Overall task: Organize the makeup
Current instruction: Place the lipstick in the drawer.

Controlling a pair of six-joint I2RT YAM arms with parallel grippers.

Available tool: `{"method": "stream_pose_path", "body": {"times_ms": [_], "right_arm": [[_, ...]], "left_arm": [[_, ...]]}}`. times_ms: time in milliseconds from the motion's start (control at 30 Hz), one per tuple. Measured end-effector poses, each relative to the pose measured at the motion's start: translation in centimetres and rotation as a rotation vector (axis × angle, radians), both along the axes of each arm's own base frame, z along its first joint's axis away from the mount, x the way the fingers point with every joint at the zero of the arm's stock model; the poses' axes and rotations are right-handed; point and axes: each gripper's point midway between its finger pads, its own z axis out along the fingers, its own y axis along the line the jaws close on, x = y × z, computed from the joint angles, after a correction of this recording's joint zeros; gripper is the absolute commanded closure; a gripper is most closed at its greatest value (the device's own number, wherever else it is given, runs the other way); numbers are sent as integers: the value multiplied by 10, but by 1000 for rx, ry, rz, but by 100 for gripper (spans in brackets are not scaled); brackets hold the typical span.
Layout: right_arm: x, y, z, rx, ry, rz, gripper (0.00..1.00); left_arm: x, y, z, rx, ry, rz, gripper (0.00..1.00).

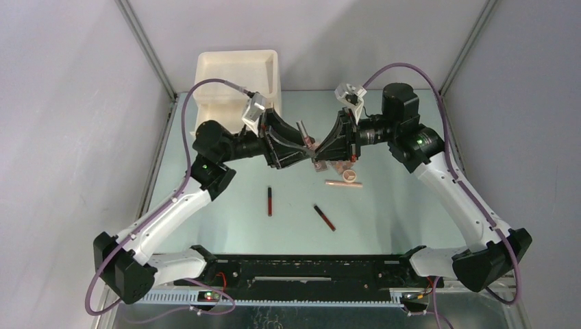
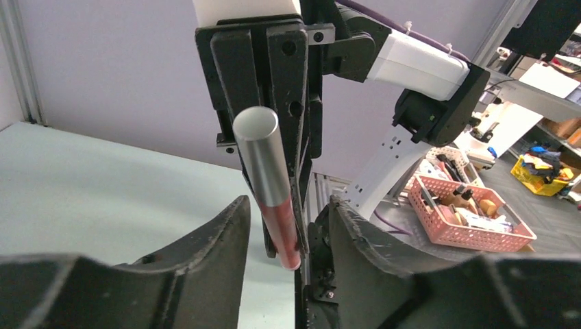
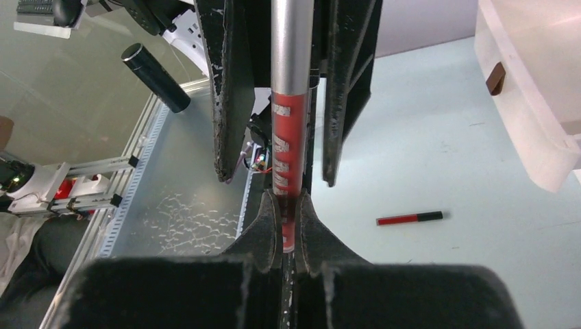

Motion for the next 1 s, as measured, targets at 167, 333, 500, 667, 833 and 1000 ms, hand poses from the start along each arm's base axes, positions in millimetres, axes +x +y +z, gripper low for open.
{"method": "stream_pose_path", "body": {"times_ms": [167, 333, 500, 667, 833, 1000], "right_arm": [[-1, 1, -7, -6, 24, 26, 96], [-1, 0, -7, -2, 7, 36, 49], [14, -10, -15, -31, -10, -45, 0], [34, -37, -32, -106, -52, -179, 0], [44, -65, -48, -214, -91, -322, 0], [45, -88, -74, -327, -107, -420, 0]], "left_arm": [[0, -3, -1, -3, 13, -17, 77], [-1, -4, -2, -3, 18, -26, 98], [2, -1, -12, 63, -20, 12, 100], [8, 16, -17, 152, -118, 145, 100], [18, 42, -24, 257, -237, 315, 100], [39, 75, -39, 404, -340, 514, 100]]}}
